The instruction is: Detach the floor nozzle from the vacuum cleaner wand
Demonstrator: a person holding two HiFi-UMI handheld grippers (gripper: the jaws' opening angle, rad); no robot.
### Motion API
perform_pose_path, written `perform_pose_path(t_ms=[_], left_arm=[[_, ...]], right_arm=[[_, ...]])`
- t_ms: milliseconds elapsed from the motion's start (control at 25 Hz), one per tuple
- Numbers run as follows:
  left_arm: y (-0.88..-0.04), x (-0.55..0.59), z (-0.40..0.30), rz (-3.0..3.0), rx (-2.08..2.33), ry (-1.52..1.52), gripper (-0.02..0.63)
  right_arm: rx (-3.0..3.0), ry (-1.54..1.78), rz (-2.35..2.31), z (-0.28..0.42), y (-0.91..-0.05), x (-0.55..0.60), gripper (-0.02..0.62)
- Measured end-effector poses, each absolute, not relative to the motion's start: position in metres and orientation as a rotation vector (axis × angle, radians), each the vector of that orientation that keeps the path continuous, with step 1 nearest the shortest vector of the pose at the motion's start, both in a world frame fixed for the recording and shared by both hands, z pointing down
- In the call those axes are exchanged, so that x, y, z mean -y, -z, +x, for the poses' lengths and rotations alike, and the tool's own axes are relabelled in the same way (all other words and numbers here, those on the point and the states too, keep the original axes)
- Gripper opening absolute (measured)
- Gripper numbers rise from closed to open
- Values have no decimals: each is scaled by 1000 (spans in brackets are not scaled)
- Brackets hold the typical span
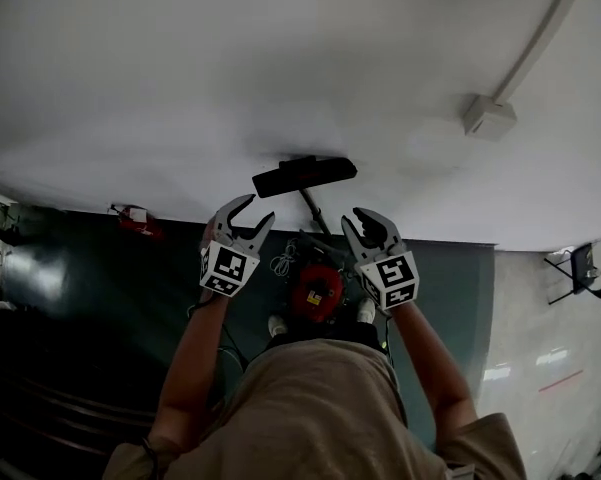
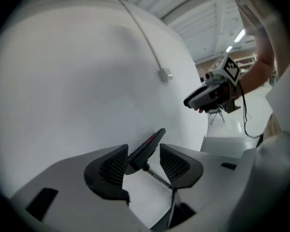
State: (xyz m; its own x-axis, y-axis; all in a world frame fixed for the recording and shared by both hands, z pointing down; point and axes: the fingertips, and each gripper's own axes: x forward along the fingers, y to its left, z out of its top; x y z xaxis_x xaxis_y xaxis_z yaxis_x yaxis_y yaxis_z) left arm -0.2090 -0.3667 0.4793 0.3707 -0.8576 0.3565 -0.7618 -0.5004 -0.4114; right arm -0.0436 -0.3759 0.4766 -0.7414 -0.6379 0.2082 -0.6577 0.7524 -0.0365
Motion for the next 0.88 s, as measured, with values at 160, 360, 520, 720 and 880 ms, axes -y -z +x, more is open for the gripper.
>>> perform_pose_path(t_ms=[160,360,520,720,880], left_arm=[[-501,385,-198,-2293,-1285,1035,239],[-518,403,-198,-2242,-1254,1125,258],[-508,401,-207,-2503,-1465,880,258],[-505,400,-235,-2978,-1865,317,262],[-526,407,-248,-3323,-2093,-272,322]], right_arm=[[2750,-198,1065,-53,-484,381,89],[2735,-227,1100,-56,-491,398,94],[2720,-136,1076,-60,-488,406,124],[2702,-81,1016,-62,-493,414,152],[2691,-80,998,-59,-504,419,152]])
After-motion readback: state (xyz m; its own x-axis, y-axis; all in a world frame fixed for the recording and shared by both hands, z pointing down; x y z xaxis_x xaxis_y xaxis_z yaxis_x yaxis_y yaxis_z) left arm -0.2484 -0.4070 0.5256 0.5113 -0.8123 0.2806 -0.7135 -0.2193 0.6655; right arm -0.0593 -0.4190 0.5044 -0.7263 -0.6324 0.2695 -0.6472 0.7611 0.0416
